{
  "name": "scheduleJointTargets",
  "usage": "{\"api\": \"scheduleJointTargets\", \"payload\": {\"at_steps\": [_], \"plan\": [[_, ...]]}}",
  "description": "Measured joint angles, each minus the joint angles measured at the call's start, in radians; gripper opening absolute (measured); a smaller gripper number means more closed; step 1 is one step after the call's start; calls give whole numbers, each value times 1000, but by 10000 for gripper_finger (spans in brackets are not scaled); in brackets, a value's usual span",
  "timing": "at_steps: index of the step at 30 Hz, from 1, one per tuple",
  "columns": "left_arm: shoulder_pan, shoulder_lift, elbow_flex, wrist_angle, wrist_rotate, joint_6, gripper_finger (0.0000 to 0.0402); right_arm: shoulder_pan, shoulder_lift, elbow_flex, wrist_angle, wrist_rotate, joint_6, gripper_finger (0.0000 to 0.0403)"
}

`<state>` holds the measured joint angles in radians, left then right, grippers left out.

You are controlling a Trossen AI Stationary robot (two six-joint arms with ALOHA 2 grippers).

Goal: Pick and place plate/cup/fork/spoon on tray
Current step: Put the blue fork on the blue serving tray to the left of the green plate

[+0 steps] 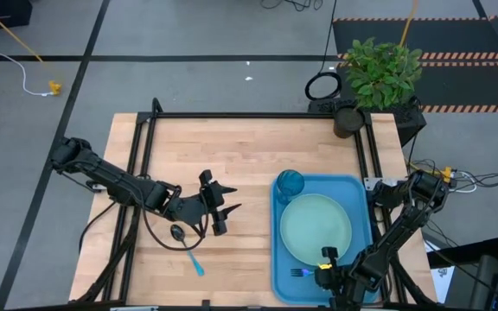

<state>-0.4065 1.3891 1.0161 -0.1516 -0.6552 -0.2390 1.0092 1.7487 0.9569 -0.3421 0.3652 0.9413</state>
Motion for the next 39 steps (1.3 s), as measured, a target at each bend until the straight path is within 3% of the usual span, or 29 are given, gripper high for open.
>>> {"api": "scheduleJointTargets", "payload": {"at_steps": [18, 26, 39], "plan": [[0, 0, 0, 0, 0, 0, 216, 0, -42, -3, -66, -6, 40, 0], [0, 0, 0, 0, 0, 0, 216, 2, -45, -1, -69, -111, 73, 0], [0, 0, 0, 36, 0, 14, 216, 15, -125, -1, -128, -113, 115, 0]]}}
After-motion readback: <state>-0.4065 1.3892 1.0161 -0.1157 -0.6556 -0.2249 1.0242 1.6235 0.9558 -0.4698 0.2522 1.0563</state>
